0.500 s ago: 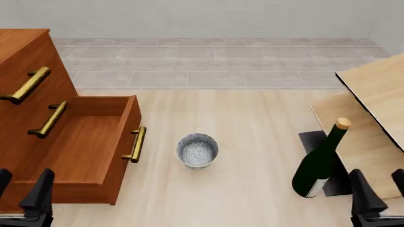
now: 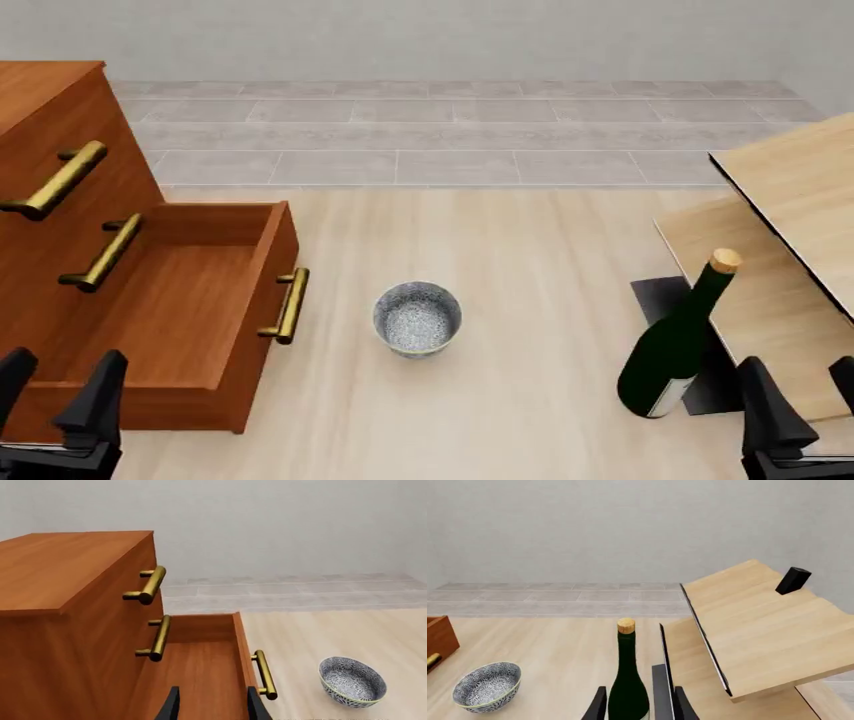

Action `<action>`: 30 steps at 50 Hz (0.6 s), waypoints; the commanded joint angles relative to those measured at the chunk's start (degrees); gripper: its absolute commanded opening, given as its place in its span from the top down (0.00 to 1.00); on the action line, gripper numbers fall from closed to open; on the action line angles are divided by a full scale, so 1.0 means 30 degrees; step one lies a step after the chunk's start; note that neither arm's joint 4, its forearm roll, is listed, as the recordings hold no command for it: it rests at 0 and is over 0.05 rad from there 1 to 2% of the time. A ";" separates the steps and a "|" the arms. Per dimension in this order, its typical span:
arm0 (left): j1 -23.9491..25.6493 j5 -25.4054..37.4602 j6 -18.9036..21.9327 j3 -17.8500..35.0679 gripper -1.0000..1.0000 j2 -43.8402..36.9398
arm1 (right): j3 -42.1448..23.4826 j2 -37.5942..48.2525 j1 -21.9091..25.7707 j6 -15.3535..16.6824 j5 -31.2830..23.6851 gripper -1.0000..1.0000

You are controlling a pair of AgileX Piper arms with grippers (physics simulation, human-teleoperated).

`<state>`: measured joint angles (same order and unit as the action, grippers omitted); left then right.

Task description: Put the bowl on top of the cabinet.

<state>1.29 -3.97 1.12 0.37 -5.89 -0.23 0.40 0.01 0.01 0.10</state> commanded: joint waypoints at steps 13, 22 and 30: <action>0.2573 -0.2469 0.0350 0.2028 0.00 -0.5543 | -0.0004 0.0009 0.0000 0.0001 0.0002 0.00; 0.3391 -0.3033 0.0628 0.2956 0.00 -0.7383 | -0.0005 0.0007 -0.0003 0.0007 0.0002 0.00; 0.4377 -0.2910 0.1014 0.3589 0.00 -0.8314 | -0.0004 0.0005 -0.0003 0.0000 0.0002 0.00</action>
<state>11.16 -12.07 3.24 8.54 -26.30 -0.24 0.42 0.01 0.01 0.11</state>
